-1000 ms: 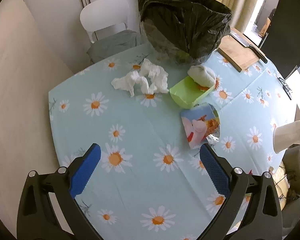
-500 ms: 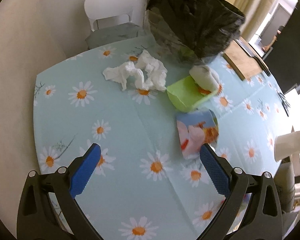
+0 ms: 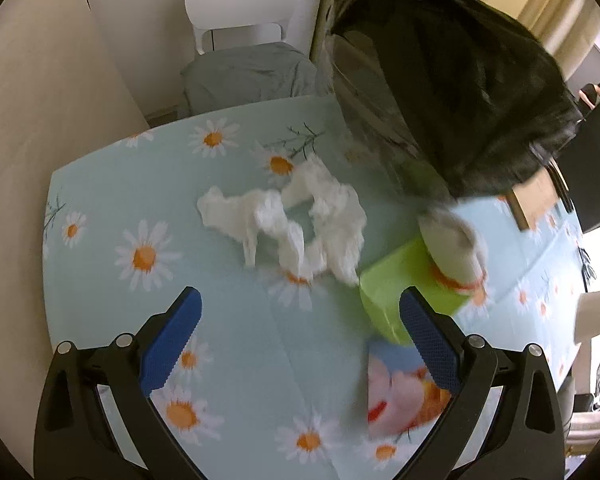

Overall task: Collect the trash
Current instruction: 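Hold the white paper cup in right tool while left tool reaches the tissues, then close the left tool on the white tissues and lift them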

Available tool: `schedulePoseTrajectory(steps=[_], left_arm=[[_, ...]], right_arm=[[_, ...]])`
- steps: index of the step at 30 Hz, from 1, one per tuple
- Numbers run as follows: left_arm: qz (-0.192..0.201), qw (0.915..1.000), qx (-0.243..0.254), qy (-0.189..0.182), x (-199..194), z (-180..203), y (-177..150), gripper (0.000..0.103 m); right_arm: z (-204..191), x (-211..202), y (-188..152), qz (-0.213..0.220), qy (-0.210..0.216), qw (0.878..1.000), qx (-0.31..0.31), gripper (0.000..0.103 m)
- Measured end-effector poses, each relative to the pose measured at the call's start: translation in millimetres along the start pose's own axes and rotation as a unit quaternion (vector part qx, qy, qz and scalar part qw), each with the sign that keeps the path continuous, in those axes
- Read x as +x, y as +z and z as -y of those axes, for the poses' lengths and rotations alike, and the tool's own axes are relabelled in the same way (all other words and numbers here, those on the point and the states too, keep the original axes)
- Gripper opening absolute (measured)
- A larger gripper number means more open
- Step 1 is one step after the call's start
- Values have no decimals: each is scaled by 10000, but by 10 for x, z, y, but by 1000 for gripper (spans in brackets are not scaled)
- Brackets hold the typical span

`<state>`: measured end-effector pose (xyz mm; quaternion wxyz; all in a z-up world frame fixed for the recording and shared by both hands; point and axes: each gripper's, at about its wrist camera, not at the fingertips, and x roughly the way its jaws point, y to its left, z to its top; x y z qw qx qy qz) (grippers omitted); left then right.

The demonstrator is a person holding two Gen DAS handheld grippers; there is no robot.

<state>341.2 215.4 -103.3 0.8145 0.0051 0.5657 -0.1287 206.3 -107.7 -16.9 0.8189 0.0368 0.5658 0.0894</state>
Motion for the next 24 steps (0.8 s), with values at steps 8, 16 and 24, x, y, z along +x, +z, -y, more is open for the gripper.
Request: schedulePoseTrajectory(steps=[8,16,24], left_arm=[[-91,9998,-166,48,352,-51,253,97],[-182,9998,-89,-82,660,12,309,88],[-133,9997,158,147,730,60,347,36]], right_arm=[[36,-34,399,-181,-45,9981,-582,56],[6,97,883,-263,268,9937,-1054,56],[-82,264,1232,-405,451,9893,-1324,56]])
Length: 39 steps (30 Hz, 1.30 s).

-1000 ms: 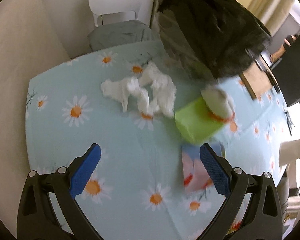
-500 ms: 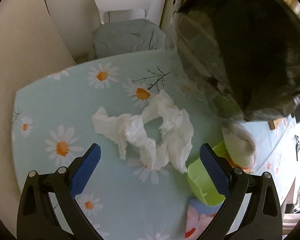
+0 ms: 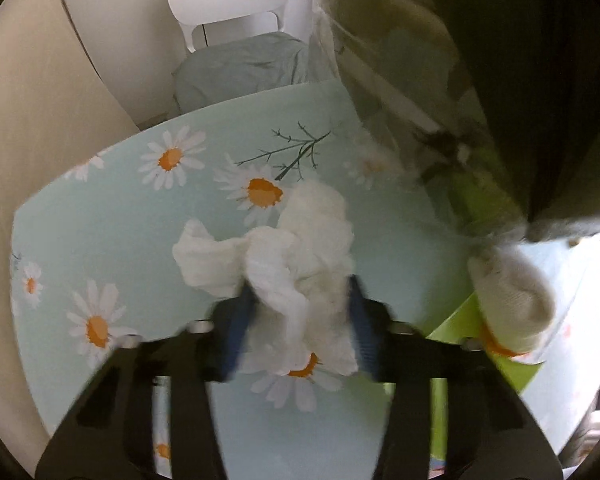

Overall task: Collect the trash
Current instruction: 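Close the left tool on the white tissues and lift them, then carry the tissues with left tool while right tool carries the white cup to the bin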

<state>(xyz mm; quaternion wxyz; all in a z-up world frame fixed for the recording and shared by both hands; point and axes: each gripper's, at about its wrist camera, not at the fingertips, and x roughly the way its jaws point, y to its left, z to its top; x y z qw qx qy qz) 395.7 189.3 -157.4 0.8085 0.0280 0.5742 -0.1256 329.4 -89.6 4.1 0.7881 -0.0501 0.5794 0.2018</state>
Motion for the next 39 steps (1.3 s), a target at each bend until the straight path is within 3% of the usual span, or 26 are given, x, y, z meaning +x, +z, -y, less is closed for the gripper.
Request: schedulePoseTrajectory(steps=[8,17,22,29,39], left_arm=[[-214,9996,-133,98,-130,-77,-42,24],[-88,9972,-558,484,-773,73,-321,22],[48,9941,-861,659,-1186,335,-531,22],[231,9885,-1241,832,-1658,756,-775,22],[501,9873,-1146,978,-2122,1362,-606,22]], right_arm=[[165,-63,-17,104,203,9997,60,56],[388,-213,-49,366,651,9964,-412,56],[514,-382,-35,588,924,9913,-730,56],[626,-719,-15,934,953,9849,-1105,56],[599,-1159,-67,1604,1138,9640,-1790,56]])
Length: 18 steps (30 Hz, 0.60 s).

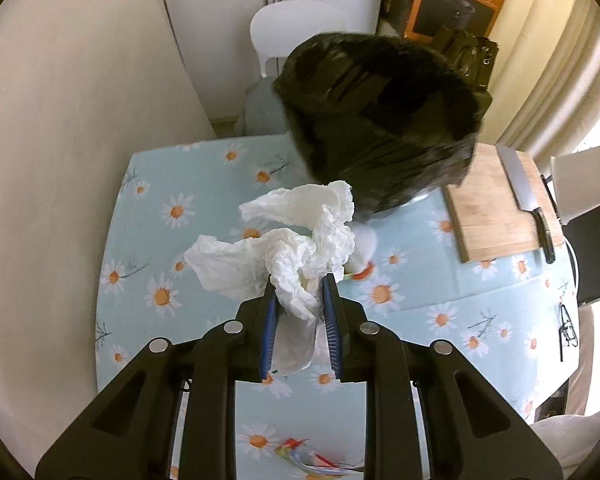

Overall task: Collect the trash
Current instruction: 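Carry the tissues with left tool while right tool carries the white cup to the bin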

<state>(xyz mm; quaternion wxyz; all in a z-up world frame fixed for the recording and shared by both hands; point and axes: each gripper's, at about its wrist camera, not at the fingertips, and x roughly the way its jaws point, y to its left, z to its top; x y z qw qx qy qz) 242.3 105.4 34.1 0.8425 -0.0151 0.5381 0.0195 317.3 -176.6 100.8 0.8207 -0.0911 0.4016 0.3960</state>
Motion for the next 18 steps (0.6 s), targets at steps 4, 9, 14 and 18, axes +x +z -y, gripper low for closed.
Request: schedulePoseTrajectory(steps=[4,9,14,18], left_arm=[[110,9998,157,-28,-181,205,139,22],[232,9992,299,-101,-264,394,349,22],[372,9977,503,-243,-258,546,599,22],[538,9963,585,-340,-226,589,813,23]], right_arm=[[-22,-128,79,220,65,9996,-189,56],[7,-184,186,405,111,9987,-278,56],[39,-125,303,490,33,9983,-313,56],[86,11,448,454,34,9984,-326,56]])
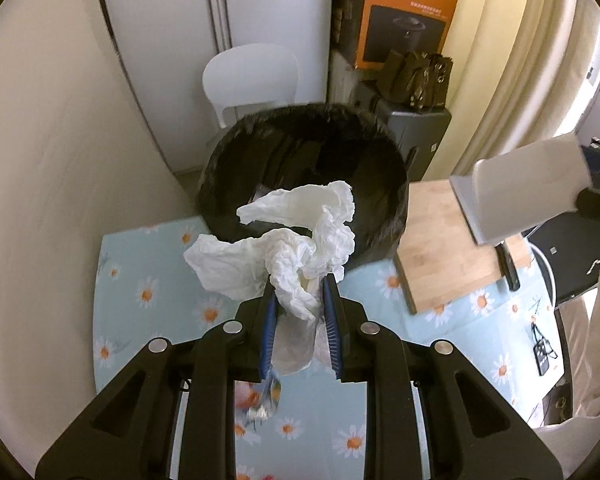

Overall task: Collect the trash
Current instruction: 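Carry the tissues with left tool while right tool carries the white cup to the bin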

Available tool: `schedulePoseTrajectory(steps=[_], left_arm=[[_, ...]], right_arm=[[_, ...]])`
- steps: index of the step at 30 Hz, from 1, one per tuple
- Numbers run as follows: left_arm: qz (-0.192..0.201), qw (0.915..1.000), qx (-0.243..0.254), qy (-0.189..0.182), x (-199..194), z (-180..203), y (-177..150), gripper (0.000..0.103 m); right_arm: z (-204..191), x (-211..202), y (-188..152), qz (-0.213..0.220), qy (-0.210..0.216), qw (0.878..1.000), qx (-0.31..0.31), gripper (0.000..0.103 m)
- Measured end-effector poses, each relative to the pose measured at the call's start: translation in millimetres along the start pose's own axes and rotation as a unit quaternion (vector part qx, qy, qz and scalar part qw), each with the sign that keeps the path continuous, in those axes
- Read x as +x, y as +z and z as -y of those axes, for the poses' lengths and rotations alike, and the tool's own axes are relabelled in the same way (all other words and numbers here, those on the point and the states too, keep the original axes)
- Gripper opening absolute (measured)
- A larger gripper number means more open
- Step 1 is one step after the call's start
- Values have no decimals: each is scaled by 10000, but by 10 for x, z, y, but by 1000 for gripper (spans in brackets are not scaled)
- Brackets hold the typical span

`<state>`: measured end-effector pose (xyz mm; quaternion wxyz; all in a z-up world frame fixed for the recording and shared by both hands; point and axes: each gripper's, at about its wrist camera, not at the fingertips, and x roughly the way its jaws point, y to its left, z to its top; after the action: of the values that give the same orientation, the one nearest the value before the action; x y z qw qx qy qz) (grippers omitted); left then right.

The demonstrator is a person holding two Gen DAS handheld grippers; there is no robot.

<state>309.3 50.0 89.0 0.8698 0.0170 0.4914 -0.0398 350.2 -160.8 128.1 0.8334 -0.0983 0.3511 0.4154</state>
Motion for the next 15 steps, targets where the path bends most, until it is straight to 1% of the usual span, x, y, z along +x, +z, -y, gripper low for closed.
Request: schedulePoseTrajectory(steps=[3,7,10,13,15], left_arm=[[103,9999,92,-96,88,-3,134,23],[71,9995,231,-198,247,-36,281,23],[95,9988,447,-197,380,-61,419,23],[111,9980,621,-91,540,-104,526,23],[91,9974,701,-145,685,-145,627,23]], right_arm=[[52,181,119,-87,-12,9999,-64,56],[144,414,273,-151,5,9999,-19,56],[230,626,385,-213,70,9997,28,56],[334,883,484,-324,69,9994,67,56],[421,1071,553,-364,43,9993,83,56]])
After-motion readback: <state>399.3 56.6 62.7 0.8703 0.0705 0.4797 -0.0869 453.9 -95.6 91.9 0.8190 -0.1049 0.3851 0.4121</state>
